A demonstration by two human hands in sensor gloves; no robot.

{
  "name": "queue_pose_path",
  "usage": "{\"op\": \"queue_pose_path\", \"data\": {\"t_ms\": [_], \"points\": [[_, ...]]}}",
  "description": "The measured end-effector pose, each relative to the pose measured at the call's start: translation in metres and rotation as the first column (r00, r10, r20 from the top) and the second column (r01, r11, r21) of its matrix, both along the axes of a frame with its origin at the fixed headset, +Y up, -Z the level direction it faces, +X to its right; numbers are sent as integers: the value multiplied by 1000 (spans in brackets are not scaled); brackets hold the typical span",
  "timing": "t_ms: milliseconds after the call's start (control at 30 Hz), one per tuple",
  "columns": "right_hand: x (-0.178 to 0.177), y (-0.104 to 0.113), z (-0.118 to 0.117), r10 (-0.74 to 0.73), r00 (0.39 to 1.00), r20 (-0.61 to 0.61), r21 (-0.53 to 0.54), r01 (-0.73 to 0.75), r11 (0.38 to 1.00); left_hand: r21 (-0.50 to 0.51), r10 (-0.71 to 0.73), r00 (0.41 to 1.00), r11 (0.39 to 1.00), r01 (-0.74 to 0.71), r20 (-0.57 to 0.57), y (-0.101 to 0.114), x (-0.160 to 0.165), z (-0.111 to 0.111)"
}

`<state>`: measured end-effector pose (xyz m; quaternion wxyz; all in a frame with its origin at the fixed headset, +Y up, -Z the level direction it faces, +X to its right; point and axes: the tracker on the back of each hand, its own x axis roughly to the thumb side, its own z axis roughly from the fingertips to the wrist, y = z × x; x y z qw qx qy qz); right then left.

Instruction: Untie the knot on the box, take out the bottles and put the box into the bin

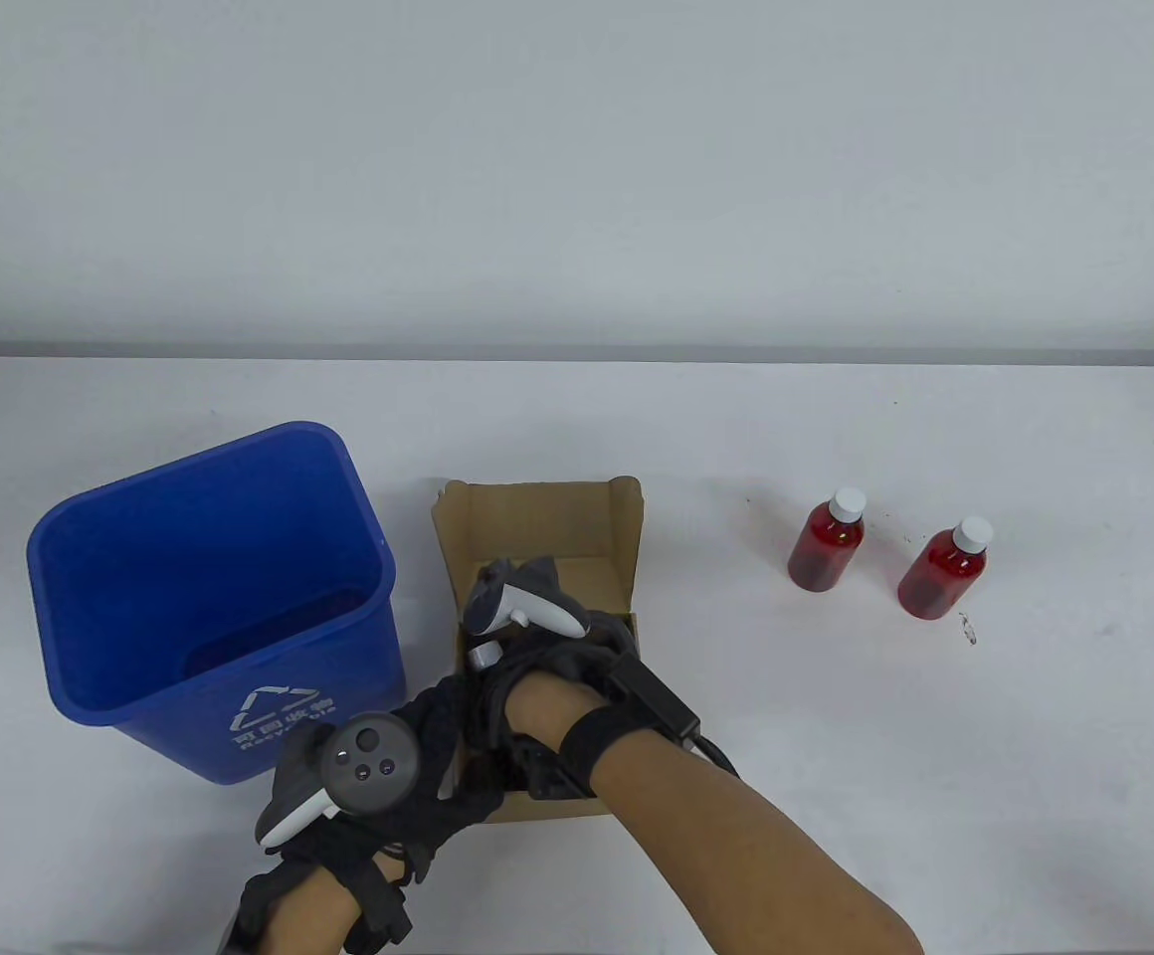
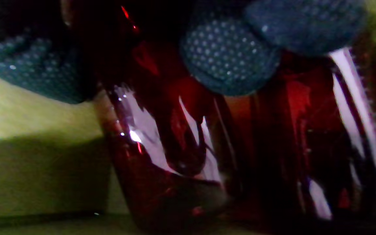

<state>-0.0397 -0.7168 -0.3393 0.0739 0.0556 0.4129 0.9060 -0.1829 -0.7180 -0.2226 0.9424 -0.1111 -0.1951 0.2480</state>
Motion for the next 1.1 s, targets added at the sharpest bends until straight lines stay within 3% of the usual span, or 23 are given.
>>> {"op": "queue_pose_path", "data": {"t_ms": [333,667,867,1100], "points": [[36,55,13,-265,964,-16,204,263,943,-1,-1,1000,1000,1,2,0,0,1],[108,105,26,-363,930,-55,440,349,828,-2,3,1000,1000,-3,1,0,0,1],[170,119,27,-355,935,-6,594,289,751,-5,5,1000,1000,-5,0,0,0,1],[243,110,21,-339,934,113,685,174,708,-9,10,1000,1000,-10,-1,0,0,0]]}}
